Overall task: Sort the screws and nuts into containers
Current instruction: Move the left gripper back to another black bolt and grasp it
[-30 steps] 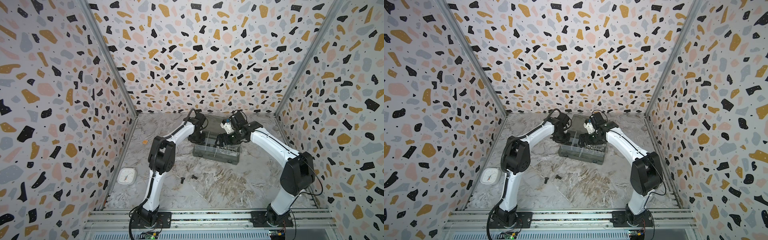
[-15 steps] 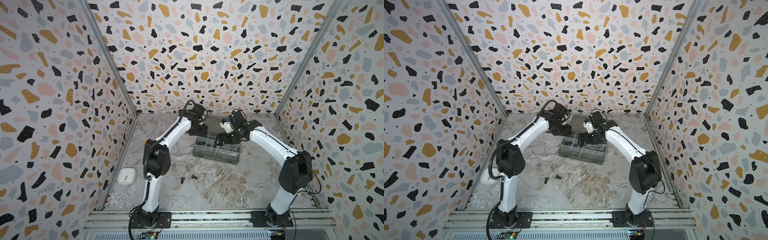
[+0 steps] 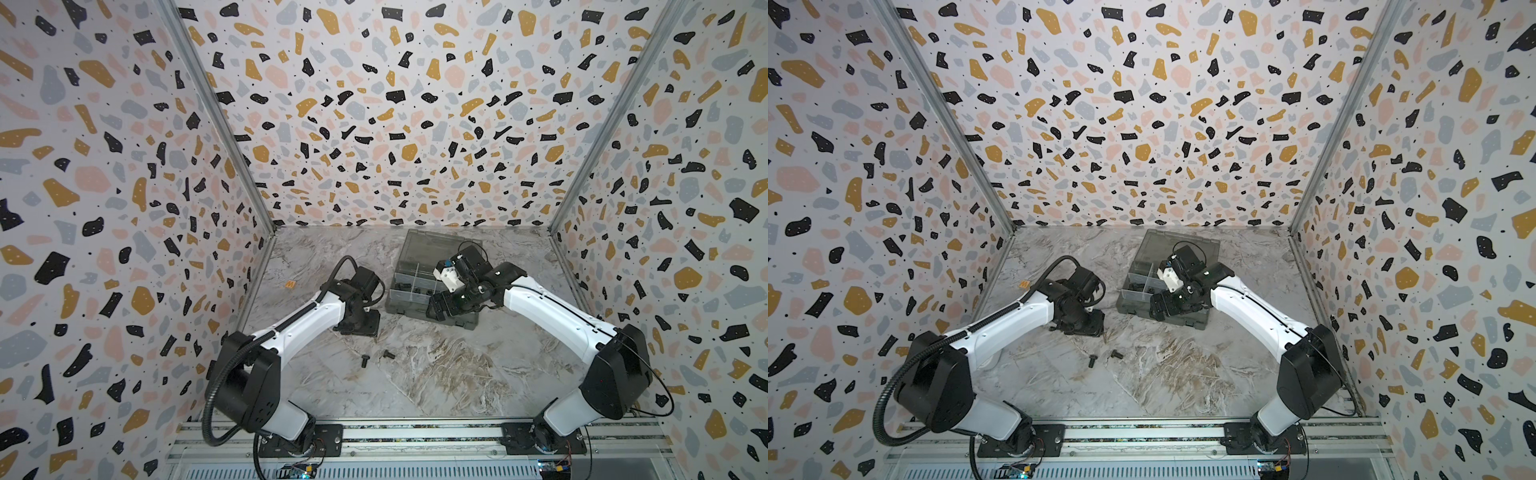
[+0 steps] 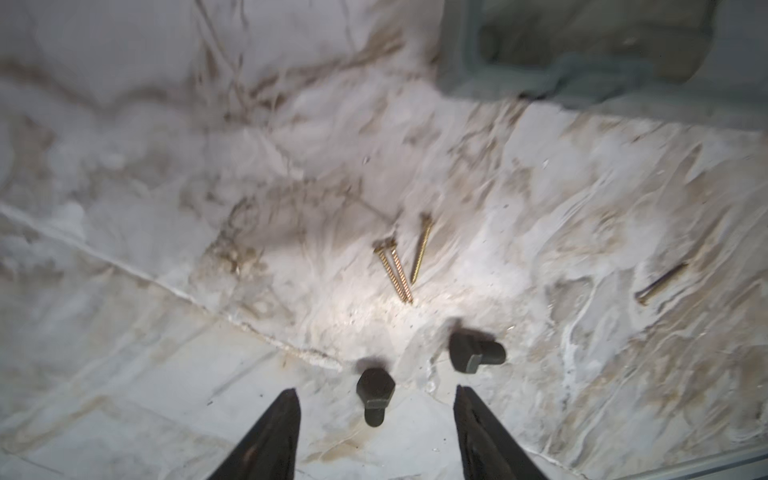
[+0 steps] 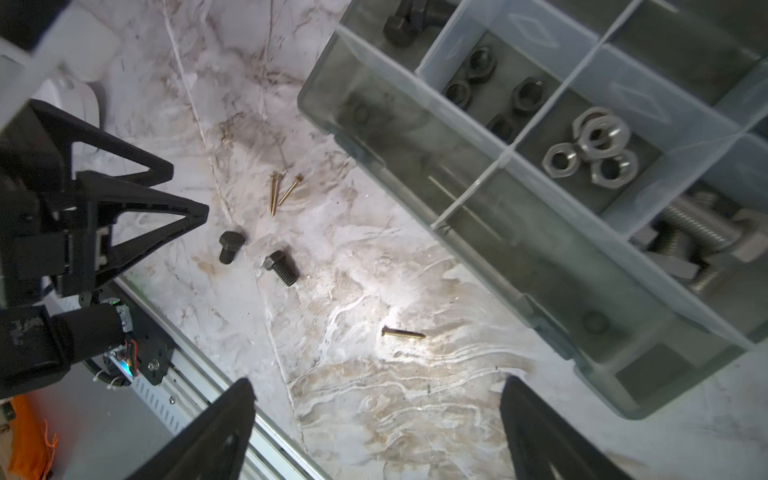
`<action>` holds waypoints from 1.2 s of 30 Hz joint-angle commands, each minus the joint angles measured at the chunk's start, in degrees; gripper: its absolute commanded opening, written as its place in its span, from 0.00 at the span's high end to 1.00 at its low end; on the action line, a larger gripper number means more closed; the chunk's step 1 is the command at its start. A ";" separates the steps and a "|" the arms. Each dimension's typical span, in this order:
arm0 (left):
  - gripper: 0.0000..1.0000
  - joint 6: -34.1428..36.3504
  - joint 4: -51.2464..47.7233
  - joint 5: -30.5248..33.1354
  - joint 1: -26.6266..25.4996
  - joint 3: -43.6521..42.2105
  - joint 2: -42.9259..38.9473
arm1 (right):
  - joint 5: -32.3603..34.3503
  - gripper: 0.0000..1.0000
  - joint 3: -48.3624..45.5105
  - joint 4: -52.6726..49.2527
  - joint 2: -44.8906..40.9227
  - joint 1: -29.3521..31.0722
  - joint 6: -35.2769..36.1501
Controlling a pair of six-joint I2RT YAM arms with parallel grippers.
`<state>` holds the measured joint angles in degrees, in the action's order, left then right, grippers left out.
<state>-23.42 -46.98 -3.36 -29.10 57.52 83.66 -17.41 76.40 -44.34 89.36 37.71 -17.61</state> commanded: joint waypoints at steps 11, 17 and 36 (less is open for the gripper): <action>0.46 -9.89 7.09 0.36 -1.83 -18.14 -13.95 | 0.07 0.06 -1.84 -0.61 -7.12 7.40 -3.43; 0.47 -10.08 8.20 1.24 -2.23 -18.25 -14.30 | 1.02 0.06 -4.22 0.94 -8.85 12.00 -5.60; 0.54 -8.36 14.47 -0.51 -4.33 -15.86 -4.10 | 5.04 0.06 -4.37 -2.94 -11.48 14.27 -6.17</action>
<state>-32.29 -34.26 -3.53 -32.69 40.29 78.17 -13.76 72.05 -45.21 79.42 51.83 -23.40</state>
